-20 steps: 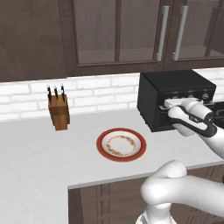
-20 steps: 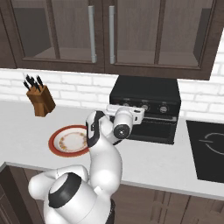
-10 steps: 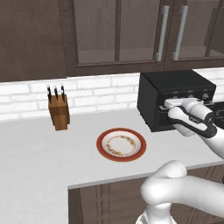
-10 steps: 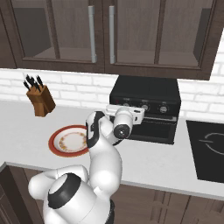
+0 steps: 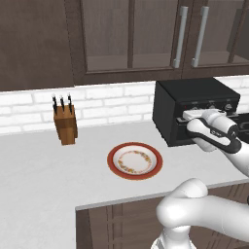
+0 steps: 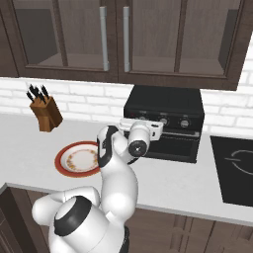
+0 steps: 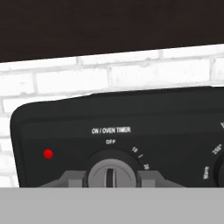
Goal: Pick up the kebab skewer and baguette bread, and place them inside the toaster oven. Close the toaster oven door and start by setting the timer.
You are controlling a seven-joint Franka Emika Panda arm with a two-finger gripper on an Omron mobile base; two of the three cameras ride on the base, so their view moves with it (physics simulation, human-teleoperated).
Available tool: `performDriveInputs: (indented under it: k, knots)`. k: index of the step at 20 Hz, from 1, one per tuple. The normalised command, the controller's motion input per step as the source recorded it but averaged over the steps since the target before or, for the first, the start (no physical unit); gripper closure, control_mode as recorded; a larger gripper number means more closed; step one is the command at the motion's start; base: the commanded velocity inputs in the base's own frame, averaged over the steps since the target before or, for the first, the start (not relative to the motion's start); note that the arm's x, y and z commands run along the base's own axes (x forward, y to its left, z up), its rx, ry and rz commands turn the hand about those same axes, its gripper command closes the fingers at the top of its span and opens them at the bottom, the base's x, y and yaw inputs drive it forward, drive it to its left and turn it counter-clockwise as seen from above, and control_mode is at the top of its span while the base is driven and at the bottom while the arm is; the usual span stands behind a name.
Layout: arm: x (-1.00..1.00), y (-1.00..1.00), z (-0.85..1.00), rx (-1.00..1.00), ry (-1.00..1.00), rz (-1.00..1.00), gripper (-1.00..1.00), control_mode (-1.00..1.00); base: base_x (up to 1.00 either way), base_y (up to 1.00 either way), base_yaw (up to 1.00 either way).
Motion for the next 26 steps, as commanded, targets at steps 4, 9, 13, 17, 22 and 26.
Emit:
performDriveInputs:
  k: [4,9,13,17,22,26]
  knots:
    - [0.02,0.0,0.0,0.0,0.0,0.0,1.0,-1.0,0.0,0.0,0.0]
    - [0.1,0.0,0.0,0.0,0.0,0.0,1.0,-1.0,0.0,0.0,0.0]
    - [0.0,0.0,-0.01,0.07,0.0,0.0,1.0,-1.0,0.0,0.0,0.0]
    - [0.0,0.0,-0.02,0.1,0.0,0.0,1.0,-1.0,0.0,0.0,0.0]
    - [0.0,0.0,-0.02,0.13,0.0,0.0,1.0,-1.0,0.0,0.0,0.0]
    - [0.0,0.0,-0.06,0.14,0.0,0.0,1.0,-1.0,0.0,0.0,0.0]
